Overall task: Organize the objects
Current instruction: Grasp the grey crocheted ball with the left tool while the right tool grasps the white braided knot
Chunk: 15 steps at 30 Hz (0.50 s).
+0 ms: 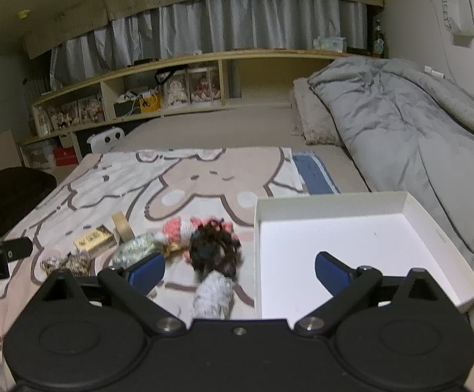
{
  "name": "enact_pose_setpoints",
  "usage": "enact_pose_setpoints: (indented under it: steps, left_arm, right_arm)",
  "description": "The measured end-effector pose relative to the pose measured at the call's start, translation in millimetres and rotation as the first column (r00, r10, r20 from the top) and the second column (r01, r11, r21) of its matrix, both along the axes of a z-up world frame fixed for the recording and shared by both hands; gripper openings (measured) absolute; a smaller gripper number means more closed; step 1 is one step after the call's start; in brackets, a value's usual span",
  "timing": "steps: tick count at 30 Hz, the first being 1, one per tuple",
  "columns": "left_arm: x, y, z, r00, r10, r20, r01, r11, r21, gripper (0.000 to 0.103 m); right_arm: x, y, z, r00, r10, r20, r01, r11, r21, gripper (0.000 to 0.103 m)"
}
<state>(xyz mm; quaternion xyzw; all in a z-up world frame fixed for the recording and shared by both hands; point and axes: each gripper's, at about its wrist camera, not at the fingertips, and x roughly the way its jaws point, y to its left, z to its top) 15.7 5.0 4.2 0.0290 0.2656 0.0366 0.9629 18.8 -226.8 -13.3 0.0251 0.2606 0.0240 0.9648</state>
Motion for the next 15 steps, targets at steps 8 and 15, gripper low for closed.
enact_pose_setpoints:
  steps: [8, 15]
  left_arm:
    - [20, 2, -1, 1.000, -0.005, 0.014, 0.005, 1.000, -0.020, 0.103]
    - [37, 3, -17, 1.000, -0.023, -0.011, 0.023, 0.999, -0.029, 0.103]
  right_arm:
    - [31, 5, 10, 1.000, 0.007, 0.028, -0.007, 1.000, 0.018, 0.103]
    - [67, 13, 7, 1.000, 0.009, -0.021, -0.008, 0.999, 0.050, 0.103]
